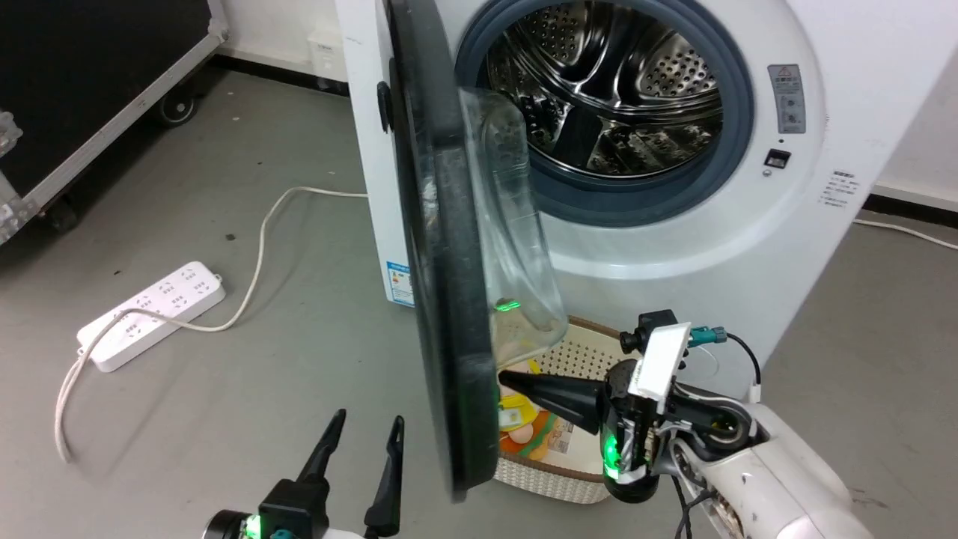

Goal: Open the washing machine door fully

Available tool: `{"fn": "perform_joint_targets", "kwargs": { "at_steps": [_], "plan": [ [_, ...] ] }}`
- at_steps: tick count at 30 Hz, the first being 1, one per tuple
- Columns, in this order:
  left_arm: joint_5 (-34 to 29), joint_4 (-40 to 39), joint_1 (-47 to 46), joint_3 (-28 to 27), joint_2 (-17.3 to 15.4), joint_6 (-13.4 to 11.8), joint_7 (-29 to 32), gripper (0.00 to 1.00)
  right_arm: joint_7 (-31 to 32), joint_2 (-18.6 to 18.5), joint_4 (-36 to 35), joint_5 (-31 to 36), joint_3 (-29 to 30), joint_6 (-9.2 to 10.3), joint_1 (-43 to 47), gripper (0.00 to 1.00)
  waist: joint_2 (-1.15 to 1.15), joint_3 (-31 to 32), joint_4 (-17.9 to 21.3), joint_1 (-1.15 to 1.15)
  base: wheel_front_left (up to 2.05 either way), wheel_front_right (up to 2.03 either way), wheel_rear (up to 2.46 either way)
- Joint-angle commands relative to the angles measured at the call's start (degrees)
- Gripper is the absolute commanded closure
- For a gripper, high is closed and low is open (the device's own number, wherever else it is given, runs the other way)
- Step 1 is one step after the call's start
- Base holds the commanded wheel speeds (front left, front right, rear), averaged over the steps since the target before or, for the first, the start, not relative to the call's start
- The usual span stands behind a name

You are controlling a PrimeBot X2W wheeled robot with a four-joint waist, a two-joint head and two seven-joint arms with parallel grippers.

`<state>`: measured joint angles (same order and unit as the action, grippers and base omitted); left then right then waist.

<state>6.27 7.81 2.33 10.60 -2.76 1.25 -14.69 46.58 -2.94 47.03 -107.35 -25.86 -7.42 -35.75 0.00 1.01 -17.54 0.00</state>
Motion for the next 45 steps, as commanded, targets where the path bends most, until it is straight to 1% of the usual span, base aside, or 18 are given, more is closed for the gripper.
{"fn": "perform_joint_targets", "kwargs": {
  "at_steps": [1, 2, 3, 5, 8, 9, 13, 16, 19, 20, 22, 25, 28, 30, 32, 35, 44, 45],
  "plan": [
    [0.45, 0.00, 0.67, -0.06, -0.11, -0.11, -0.30, 0.00, -2.89, 0.06, -0.39, -0.64, -0.95, -0.07, 0.55, 1.00, 0.00, 0.19, 0.43, 0.00, 0.00, 0.00, 0.00],
    [0.57, -0.08, 0.73, -0.21, -0.11, -0.26, -0.30, 0.00, -4.94, 0.06, -0.41, -0.33, -1.16, -0.07, 0.29, 0.58, 0.00, 0.24, 0.75, 0.00, 0.00, 0.00, 0.00],
    [0.69, -0.15, 0.75, -0.39, -0.11, -0.37, -0.30, 0.00, -6.80, -0.04, -0.49, 0.05, -1.22, -0.07, 0.09, 0.00, 0.00, 0.32, 1.08, 0.00, 0.00, 0.00, 0.00],
    [0.92, -0.29, 0.73, -0.85, -0.11, -0.49, -0.30, 0.00, -10.43, -1.36, -1.67, 1.48, -1.22, -0.07, -0.04, 0.00, 0.00, 0.47, 1.76, 0.00, 0.00, 0.00, 0.00],
    [1.38, -0.65, 0.55, -1.84, -0.11, -0.51, -0.30, 0.00, -18.84, -5.28, -6.02, 6.50, -0.86, -0.07, 0.78, 0.00, 0.00, 0.69, 2.87, 0.00, 0.00, 0.00, 0.00],
    [1.68, -0.90, 0.41, -2.66, -0.11, -0.47, -0.30, 0.00, -26.37, -8.58, -10.49, 11.80, -0.64, -0.07, 2.51, 0.00, 0.00, 0.86, 3.64, 0.00, 0.00, 0.00, 0.00],
    [2.44, -1.32, 0.38, -4.35, -0.11, -0.03, -0.30, 0.00, -43.01, -15.69, -20.23, 25.51, -1.38, -0.07, 7.97, 0.00, 0.00, 1.40, 5.13, 0.00, 0.00, 0.00, 0.00],
    [2.95, -1.70, 0.70, -5.96, -0.11, 0.37, -0.30, 0.00, -56.29, -21.87, -23.37, 40.59, -3.50, -0.07, 12.18, 0.00, 0.00, 1.90, 6.65, 0.00, 0.00, 0.00, 0.00],
    [2.91, -1.93, 1.33, -7.28, -0.11, 1.14, -0.30, 0.00, -61.16, -24.65, -21.75, 56.20, -1.29, -0.07, 15.92, 0.00, 0.00, 2.40, 8.39, 0.00, 0.00, 0.00, 0.00],
    [2.89, -2.03, 1.58, -7.62, -0.11, 1.33, -0.30, 0.00, -61.43, -24.27, -21.44, 61.03, 1.23, -0.07, 17.23, 0.00, 0.00, 2.54, 8.96, 0.00, 0.00, 0.00, 0.00],
    [2.94, -2.34, 2.18, -8.14, -0.11, 1.61, -0.30, 0.00, -61.52, -21.71, -23.37, 70.81, 9.96, -0.07, 20.39, 0.00, 0.00, 2.75, 9.98, 0.00, 0.00, 0.00, 0.00],
    [2.93, -2.52, 2.92, -8.45, -0.11, 2.06, -0.30, 0.00, -61.55, -15.23, -29.60, 84.62, 21.77, -0.07, 27.45, 0.00, 0.00, 2.90, 11.10, 0.00, 0.00, 0.00, 0.00],
    [2.77, -2.40, 3.24, -8.27, -0.11, 2.62, -0.30, 0.00, -61.56, -7.96, -36.57, 95.04, 29.71, -0.07, 34.39, 0.00, 0.00, 2.84, 11.65, 0.00, 0.00, 0.00, 0.00],
    [2.71, -2.35, 3.31, -8.29, -0.11, 2.92, -0.30, 0.00, -61.56, -4.24, -40.75, 99.89, 32.37, -0.07, 38.17, 0.00, 0.00, 2.75, 11.87, 0.00, 0.00, 0.00, 0.00],
    [2.67, -2.37, 3.42, -8.43, -0.11, 3.12, -0.30, 0.00, -61.56, -1.99, -43.57, 102.76, 34.06, -0.07, 41.36, 0.00, 0.00, 2.71, 12.05, 0.00, 0.00, 0.00, 0.00],
    [2.53, -2.56, 3.87, -8.59, -0.11, 3.33, -0.30, 0.00, -61.57, -0.52, -45.73, 104.83, 34.48, -0.07, 45.12, 0.00, 0.00, 2.71, 12.29, 0.00, 0.00, 0.00, 0.00],
    [1.96, -2.65, 5.12, -9.06, -0.11, 3.38, -0.30, 0.00, -61.57, 0.03, -46.24, 103.34, 32.31, -0.07, 48.13, 0.00, 0.00, 2.76, 12.78, 0.00, 0.00, 0.00, 0.00],
    [1.90, -2.59, 5.21, -9.12, -0.11, 3.40, -0.30, 0.55, -61.57, 0.04, -46.24, 103.04, 32.21, -0.07, 48.03, 0.00, 0.00, 2.80, 12.80, 0.00, 0.00, 0.00, 0.00]
  ]
}}
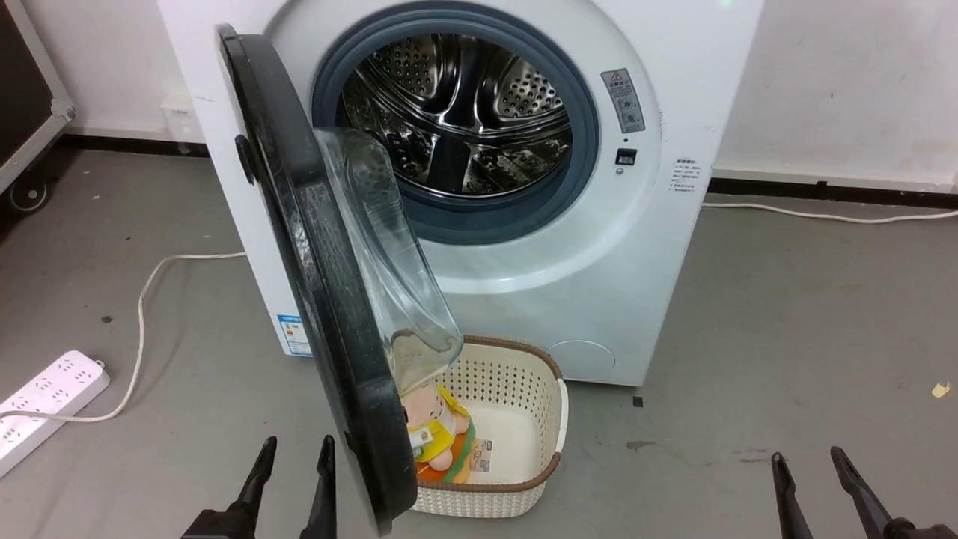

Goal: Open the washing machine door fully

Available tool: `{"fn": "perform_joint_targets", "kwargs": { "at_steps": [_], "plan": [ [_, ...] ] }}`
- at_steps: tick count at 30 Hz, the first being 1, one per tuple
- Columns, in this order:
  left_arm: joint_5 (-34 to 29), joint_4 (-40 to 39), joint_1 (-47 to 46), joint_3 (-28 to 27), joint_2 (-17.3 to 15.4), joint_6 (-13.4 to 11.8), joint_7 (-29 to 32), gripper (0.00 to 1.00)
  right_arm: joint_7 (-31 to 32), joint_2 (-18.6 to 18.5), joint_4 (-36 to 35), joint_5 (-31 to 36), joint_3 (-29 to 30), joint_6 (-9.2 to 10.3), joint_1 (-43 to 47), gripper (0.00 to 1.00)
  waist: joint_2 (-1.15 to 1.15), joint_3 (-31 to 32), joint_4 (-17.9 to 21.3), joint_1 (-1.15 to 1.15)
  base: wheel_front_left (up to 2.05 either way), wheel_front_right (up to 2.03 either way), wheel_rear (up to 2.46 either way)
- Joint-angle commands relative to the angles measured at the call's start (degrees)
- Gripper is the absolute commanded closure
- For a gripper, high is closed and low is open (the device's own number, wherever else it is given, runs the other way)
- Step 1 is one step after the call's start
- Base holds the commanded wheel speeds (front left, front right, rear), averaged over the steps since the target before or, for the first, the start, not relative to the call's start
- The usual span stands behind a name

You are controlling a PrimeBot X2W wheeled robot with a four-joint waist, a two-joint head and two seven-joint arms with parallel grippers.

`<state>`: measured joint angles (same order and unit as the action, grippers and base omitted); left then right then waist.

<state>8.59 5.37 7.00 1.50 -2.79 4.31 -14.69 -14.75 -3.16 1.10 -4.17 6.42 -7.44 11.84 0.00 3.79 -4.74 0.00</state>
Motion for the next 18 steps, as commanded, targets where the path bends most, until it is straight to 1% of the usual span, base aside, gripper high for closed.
{"fn": "perform_joint_targets", "kwargs": {
  "at_steps": [1, 6, 9, 13, 18],
  "plan": [
    [-0.51, -0.11, 0.61, -0.07, -0.09, 0.38, -0.30, 1.00, -0.24, 0.26, -0.36, -0.37, -0.12, -0.05, 0.30, 0.00, 0.00, 0.06, 0.00, 0.00, 0.00, 0.00, 0.00],
    [-1.04, -1.06, 0.62, -0.50, -0.09, 0.77, -0.30, 1.00, -0.24, 0.27, -0.35, -0.92, -0.10, -0.05, -0.09, 0.00, 0.00, 0.31, -0.15, 0.00, 0.00, 0.00, 0.00],
    [-0.24, -2.73, 0.44, -1.17, -0.09, 0.41, -0.30, 1.00, -0.25, 0.27, -0.22, -1.09, -0.13, -0.05, -0.10, 0.00, 0.00, 0.50, -0.23, 0.00, 0.00, 0.00, 0.00],
    [2.12, -6.95, -0.67, -2.94, -0.09, -1.25, -0.30, 1.00, -0.25, 0.27, -0.13, -1.31, -0.41, -0.05, -0.25, 0.00, 0.00, 0.65, -0.25, 0.00, 0.00, 0.00, 0.00],
    [5.33, -14.70, -3.73, -5.67, -0.09, -4.22, -0.30, 1.00, -0.25, 0.28, -0.16, -1.50, -0.72, -0.05, -0.46, 0.00, 0.00, 0.57, -0.32, 0.00, 0.00, 0.00, 0.00]
  ]
}}
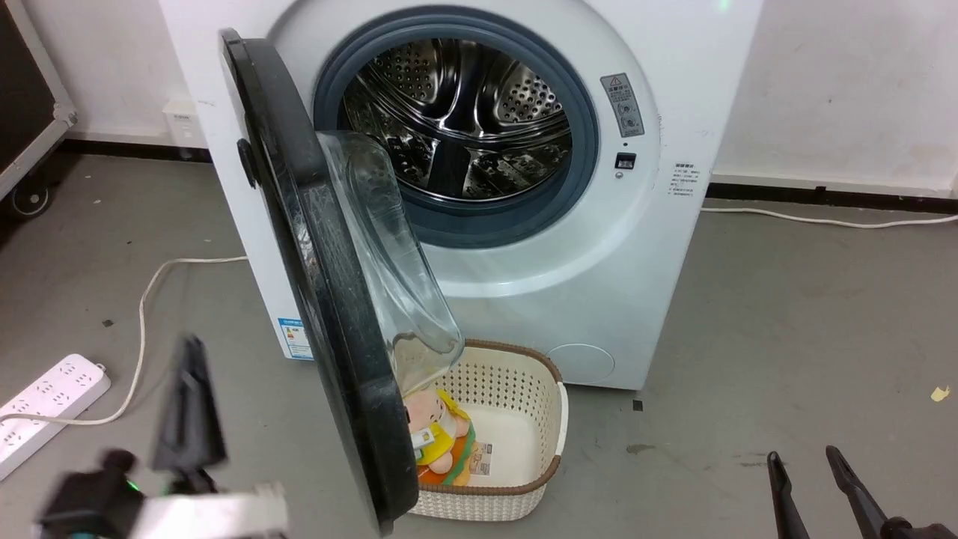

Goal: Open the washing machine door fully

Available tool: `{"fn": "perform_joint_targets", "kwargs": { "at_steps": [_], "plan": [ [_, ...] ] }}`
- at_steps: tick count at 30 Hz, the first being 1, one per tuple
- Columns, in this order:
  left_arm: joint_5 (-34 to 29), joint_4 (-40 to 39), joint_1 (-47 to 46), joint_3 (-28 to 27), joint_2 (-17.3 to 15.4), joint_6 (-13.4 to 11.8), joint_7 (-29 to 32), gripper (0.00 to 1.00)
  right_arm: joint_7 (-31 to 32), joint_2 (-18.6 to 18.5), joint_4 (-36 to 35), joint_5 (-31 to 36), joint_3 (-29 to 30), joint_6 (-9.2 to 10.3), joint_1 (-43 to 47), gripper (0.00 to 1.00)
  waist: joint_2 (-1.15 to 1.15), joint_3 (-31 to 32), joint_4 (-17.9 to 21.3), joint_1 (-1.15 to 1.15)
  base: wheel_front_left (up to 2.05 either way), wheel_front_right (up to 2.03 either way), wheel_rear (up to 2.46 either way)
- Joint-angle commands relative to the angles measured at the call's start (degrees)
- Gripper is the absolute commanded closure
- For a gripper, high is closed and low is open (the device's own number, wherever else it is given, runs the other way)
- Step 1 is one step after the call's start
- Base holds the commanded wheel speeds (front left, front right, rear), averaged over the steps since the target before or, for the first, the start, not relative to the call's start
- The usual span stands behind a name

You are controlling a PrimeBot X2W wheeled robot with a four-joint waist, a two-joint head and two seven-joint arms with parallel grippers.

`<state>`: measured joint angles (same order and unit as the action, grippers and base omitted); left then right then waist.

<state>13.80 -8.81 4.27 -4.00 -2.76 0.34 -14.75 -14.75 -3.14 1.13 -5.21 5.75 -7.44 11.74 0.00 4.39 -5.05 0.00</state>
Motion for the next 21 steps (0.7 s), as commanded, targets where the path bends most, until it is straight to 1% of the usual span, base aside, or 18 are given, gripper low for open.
{"fn": "perform_joint_targets", "kwargs": {
  "at_steps": [1, 3, 4, 6, 8, 12, 14, 17, 21],
  "plan": [
    [0.43, -2.31, -1.90, -0.53, -0.11, -0.80, -0.25, 1.00, -0.25, 0.25, -0.17, -0.47, -0.09, -0.05, -0.43, 0.00, 0.00, -0.07, -0.02, 0.00, 0.00, 0.00, 0.00],
    [0.23, -5.79, -3.70, -0.67, -0.11, -1.64, -0.25, 1.00, -0.25, 0.25, -0.15, -0.48, -0.18, -0.05, -0.56, 0.00, 0.00, -0.14, -0.01, 0.00, 0.00, 0.00, 0.00],
    [-0.58, -10.62, -6.36, 0.67, -0.11, -2.14, -0.25, 1.00, -0.25, 0.25, -0.06, -0.60, -0.24, -0.05, -0.72, 0.00, 0.00, -0.30, 0.04, 0.00, 0.00, 0.00, 0.00],
    [-2.27, -12.34, -7.47, 2.62, -0.11, -1.54, -0.25, 1.00, -0.25, 0.26, 0.01, -0.72, -0.34, -0.05, -0.79, 0.00, 0.00, -0.39, 0.09, 0.00, 0.00, 0.00, 0.00],
    [-4.22, -12.32, -7.70, 5.56, -0.11, -0.50, -0.25, 1.00, -0.25, 0.26, 0.13, -0.84, -0.51, -0.05, -0.84, 0.00, 0.00, -0.45, 0.15, 0.00, 0.00, 0.00, 0.00],
    [-7.54, -6.63, -5.81, 13.04, -0.11, 2.29, 0.10, 1.00, -0.25, 0.26, 0.44, -1.12, -0.83, -0.05, -0.93, 0.00, 0.00, -0.52, 0.34, 0.00, 0.00, 0.00, 0.00],
    [-7.47, -3.25, -4.75, 16.37, -0.11, 3.13, 1.31, 1.00, -0.25, 0.26, 0.54, -1.28, -0.94, -0.05, -1.01, 0.00, 0.00, -0.66, 0.48, 0.00, 0.00, 0.00, 0.00],
    [-6.80, 1.90, -3.04, 20.05, -0.11, 3.57, 4.21, 1.00, -0.25, 0.26, 0.64, -1.48, -0.96, -0.05, -1.10, 0.00, 0.00, -0.88, 0.59, 0.00, 0.00, 0.00, 0.00],
    [-4.43, 8.05, -2.29, 22.15, -0.11, 3.32, 6.66, 1.00, -0.25, 0.26, 0.84, -1.64, -0.98, -0.05, -1.14, 0.00, 0.00, -1.13, 0.53, 0.00, 0.00, 0.00, 0.00]
  ]
}}
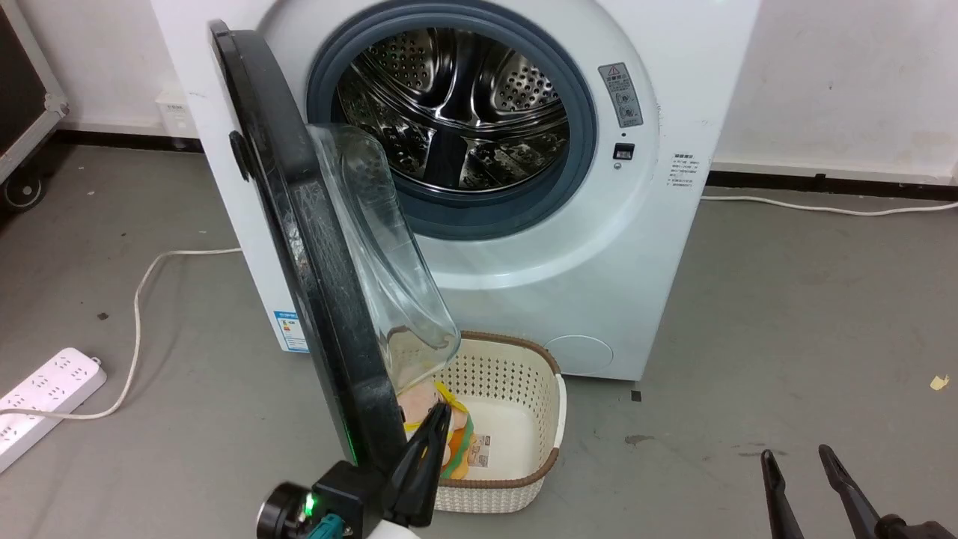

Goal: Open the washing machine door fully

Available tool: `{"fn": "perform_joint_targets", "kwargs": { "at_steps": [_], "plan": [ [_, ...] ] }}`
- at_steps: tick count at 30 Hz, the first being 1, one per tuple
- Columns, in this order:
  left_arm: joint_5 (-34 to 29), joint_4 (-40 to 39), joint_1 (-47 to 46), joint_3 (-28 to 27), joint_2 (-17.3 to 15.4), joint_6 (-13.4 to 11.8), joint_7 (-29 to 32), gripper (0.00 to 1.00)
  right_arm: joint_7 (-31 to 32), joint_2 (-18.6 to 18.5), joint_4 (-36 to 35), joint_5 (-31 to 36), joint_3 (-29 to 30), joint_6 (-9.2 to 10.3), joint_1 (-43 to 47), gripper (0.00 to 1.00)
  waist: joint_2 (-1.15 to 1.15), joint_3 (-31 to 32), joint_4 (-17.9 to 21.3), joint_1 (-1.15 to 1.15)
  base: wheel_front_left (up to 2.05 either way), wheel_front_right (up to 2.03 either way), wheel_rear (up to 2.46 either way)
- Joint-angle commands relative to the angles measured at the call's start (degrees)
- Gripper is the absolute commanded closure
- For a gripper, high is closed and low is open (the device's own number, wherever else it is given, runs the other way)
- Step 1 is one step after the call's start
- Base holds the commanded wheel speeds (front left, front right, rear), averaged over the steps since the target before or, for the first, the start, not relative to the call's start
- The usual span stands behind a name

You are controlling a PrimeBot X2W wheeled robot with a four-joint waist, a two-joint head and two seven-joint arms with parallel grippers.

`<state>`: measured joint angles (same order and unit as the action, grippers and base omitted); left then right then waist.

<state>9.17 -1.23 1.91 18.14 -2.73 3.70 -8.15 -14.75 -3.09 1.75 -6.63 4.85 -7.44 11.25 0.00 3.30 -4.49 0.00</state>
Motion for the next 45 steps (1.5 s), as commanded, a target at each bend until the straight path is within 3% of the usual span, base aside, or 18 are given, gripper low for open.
{"fn": "perform_joint_targets", "kwargs": {
  "at_steps": [1, 11, 20, 29, 45],
  "plan": [
    [0.53, 1.84, -0.13, 0.11, -0.15, -0.23, 0.09, 1.00, -0.25, 0.21, 0.27, -0.24, -0.09, -0.05, -0.64, 0.00, 0.00, -0.09, -0.06, 0.00, 0.00, 0.00, 0.00],
    [2.55, 12.52, -4.62, -2.24, -0.38, -3.56, -2.98, 1.00, -0.25, 0.21, 0.86, -0.73, -0.63, -0.05, -0.34, 0.00, 0.00, -0.43, -2.64, 0.00, 0.00, 0.00, 0.00],
    [4.06, 13.49, -4.92, -5.73, -2.48, -4.95, -4.72, 1.00, -0.25, 0.21, 0.93, -1.39, -1.40, -0.05, -0.62, 0.00, 0.00, -1.29, -11.61, 0.00, 0.00, 0.00, 0.00],
    [7.25, 14.16, -8.26, -12.35, -5.60, -6.98, -5.22, 1.00, -0.25, 0.21, 0.64, -0.53, -3.02, -0.05, -0.73, 0.00, 0.00, -4.44, -17.63, 0.00, 0.00, 0.00, 0.00],
    [14.78, 26.50, -23.71, -24.84, -14.72, -5.98, -6.18, 1.00, -0.25, -0.41, -0.94, 6.54, -2.85, -0.05, -4.12, 0.00, 0.00, -16.87, -19.68, 0.00, 0.00, 0.00, 0.00]
  ]
}}
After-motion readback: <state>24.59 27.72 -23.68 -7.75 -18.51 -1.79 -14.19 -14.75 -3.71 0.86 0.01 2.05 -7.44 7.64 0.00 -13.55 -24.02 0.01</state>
